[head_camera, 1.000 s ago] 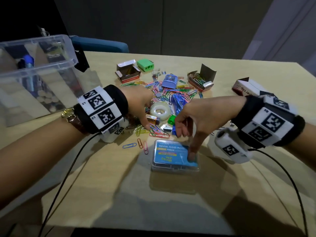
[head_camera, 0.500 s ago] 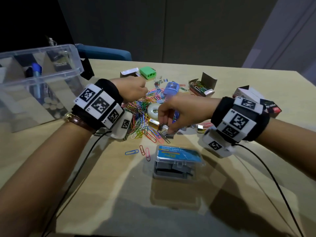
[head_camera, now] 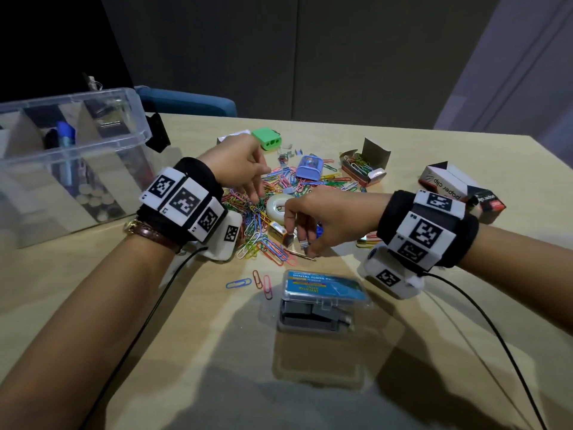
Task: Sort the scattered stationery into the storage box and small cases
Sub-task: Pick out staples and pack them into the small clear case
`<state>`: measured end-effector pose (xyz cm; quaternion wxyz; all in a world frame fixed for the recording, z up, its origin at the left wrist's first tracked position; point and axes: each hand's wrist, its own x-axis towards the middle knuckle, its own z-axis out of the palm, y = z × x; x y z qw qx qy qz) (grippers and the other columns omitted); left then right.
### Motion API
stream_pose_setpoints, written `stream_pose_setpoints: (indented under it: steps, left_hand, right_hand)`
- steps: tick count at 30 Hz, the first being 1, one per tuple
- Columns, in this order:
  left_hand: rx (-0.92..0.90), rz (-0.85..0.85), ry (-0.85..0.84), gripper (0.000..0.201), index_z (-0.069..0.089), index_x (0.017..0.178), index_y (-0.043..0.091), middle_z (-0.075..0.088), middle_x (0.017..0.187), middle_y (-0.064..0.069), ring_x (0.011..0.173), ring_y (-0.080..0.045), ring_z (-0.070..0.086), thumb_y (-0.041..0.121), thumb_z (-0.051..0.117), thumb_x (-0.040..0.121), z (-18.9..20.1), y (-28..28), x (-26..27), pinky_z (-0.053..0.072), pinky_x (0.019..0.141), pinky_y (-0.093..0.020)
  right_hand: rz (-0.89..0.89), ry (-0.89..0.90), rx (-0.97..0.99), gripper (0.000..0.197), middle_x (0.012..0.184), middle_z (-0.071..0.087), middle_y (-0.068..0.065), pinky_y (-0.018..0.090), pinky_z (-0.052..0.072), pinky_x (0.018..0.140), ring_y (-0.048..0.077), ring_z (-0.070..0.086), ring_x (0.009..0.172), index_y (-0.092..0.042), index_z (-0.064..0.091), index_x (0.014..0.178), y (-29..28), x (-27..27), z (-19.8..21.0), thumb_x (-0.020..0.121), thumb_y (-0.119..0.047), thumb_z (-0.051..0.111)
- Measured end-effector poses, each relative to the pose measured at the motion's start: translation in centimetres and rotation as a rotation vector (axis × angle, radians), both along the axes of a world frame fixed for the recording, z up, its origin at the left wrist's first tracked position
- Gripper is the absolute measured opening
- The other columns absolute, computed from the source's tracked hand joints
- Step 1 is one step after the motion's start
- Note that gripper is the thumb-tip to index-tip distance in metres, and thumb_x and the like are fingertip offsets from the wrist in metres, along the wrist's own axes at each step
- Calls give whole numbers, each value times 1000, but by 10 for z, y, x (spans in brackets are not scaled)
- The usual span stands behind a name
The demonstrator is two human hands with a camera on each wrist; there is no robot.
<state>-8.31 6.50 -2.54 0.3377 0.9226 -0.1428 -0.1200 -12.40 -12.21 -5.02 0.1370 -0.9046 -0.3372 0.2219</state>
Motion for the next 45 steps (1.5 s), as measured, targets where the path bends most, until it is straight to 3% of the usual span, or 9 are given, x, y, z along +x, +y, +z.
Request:
stream_pose_setpoints:
  steps: [6, 12, 17, 25, 30, 33, 38, 41, 45]
  left_hand:
    - [-194, 74, -51, 17, 69, 83, 0, 71, 67, -12, 43, -7, 59, 17, 69, 88, -1, 11, 6, 44, 43, -16]
    - [54, -29, 131, 38, 74, 85, 11, 48, 54, 4, 45, -9, 35, 37, 51, 98, -3, 7, 6, 30, 42, -19]
    - [41, -30, 153, 22, 61, 108, 5, 63, 77, -6, 59, -11, 51, 0, 42, 100, 11, 10, 14, 44, 43, -13]
    - [-130, -46, 186, 13, 58, 93, 2, 71, 94, -21, 72, -18, 73, 4, 46, 98, 21, 14, 10, 60, 62, -24]
    - [30, -72, -3, 9, 70, 85, 12, 71, 96, -14, 79, -15, 66, 7, 64, 89, 17, 9, 6, 59, 69, -25]
    - [96, -82, -143, 16, 72, 73, 25, 71, 87, -10, 79, -21, 61, 15, 71, 84, 18, 5, 4, 55, 74, -41]
    - [-101, -53, -99, 11, 75, 91, 7, 67, 75, -8, 65, -11, 62, 10, 74, 80, 14, -5, -5, 52, 56, -14]
    - [-358, 13, 39, 15, 69, 97, -2, 69, 81, -13, 62, -8, 67, 1, 67, 82, 13, -13, -11, 54, 59, -14]
    - [-818, 118, 367, 23, 66, 98, -3, 74, 86, -15, 86, -22, 73, -3, 65, 76, 17, -23, -19, 59, 71, -22]
  right_hand:
    - [-60, -17, 3, 29, 82, 67, -6, 11, 45, 61, -5, 58, 63, -12, 66, 102, -15, 1, 1, 77, -13, 81]
    - [-95, -138, 38, 9, 74, 71, -13, 16, 48, 64, -2, 63, 66, -21, 75, 83, -34, 3, 21, 77, -22, 81]
    - [-343, -47, 280, 11, 75, 75, 1, 20, 54, 55, 9, 71, 70, -12, 74, 92, -60, 10, 58, 82, -14, 76]
    - [-467, 17, 416, 31, 97, 74, 14, 43, 57, 84, 31, 69, 96, -14, 75, 99, -80, 9, 71, 71, -29, 74]
    - [-566, -40, 405, 14, 94, 75, 2, 22, 58, 79, 14, 69, 93, -17, 74, 95, -88, 12, 66, 83, -11, 71]
    - [-621, -38, 387, 13, 90, 75, -1, 22, 57, 80, 11, 69, 88, -13, 74, 95, -95, 10, 63, 83, -8, 71]
    - [-600, -88, 342, 19, 93, 75, 4, 8, 52, 66, 7, 70, 83, -13, 74, 100, -105, 0, 50, 82, -6, 72]
    - [-567, -243, 312, 26, 90, 74, -2, 5, 50, 68, -1, 70, 80, -12, 74, 104, -102, -5, 45, 79, -6, 76]
    - [-537, -371, 513, 24, 87, 73, -4, 11, 54, 76, 0, 71, 82, -11, 74, 101, -86, -13, 45, 78, -6, 78]
